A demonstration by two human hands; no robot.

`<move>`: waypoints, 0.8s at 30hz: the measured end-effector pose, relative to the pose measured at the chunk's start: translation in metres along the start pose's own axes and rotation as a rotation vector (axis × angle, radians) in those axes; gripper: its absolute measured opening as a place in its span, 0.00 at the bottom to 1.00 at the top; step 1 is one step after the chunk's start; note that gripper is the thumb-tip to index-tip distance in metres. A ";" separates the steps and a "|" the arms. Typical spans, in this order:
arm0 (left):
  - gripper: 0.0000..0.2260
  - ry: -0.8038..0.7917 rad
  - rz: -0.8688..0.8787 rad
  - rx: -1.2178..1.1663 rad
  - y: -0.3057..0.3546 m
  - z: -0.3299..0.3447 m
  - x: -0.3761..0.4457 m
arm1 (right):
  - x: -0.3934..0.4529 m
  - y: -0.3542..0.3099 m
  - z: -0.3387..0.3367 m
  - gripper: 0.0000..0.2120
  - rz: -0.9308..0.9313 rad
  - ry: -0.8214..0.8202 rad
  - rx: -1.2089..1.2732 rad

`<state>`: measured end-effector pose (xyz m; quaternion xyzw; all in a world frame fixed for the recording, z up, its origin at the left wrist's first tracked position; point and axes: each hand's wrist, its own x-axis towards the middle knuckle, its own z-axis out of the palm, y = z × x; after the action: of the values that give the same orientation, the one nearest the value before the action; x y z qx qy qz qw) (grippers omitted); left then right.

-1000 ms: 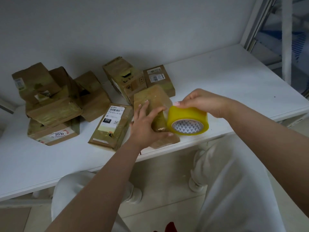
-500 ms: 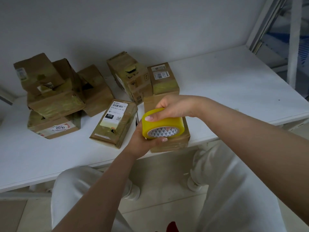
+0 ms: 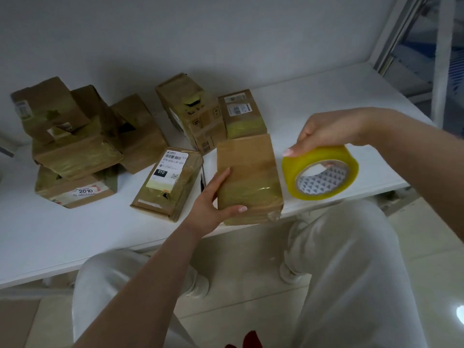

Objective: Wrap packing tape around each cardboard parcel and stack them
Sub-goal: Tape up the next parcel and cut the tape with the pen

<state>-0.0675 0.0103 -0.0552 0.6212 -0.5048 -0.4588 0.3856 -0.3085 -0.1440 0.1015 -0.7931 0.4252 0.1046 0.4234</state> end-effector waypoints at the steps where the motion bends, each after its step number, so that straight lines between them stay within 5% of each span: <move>1: 0.42 -0.003 -0.002 0.003 0.002 0.001 0.001 | -0.002 0.011 0.001 0.25 0.042 -0.024 -0.024; 11: 0.42 -0.023 -0.018 0.012 0.005 0.001 0.000 | 0.012 0.058 0.033 0.30 0.130 -0.030 0.120; 24: 0.42 -0.079 -0.063 0.043 0.013 -0.006 0.001 | 0.022 0.075 0.071 0.19 0.149 0.037 0.235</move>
<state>-0.0648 0.0068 -0.0413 0.6264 -0.5095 -0.4839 0.3373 -0.3384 -0.1242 0.0021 -0.7063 0.4998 0.0705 0.4964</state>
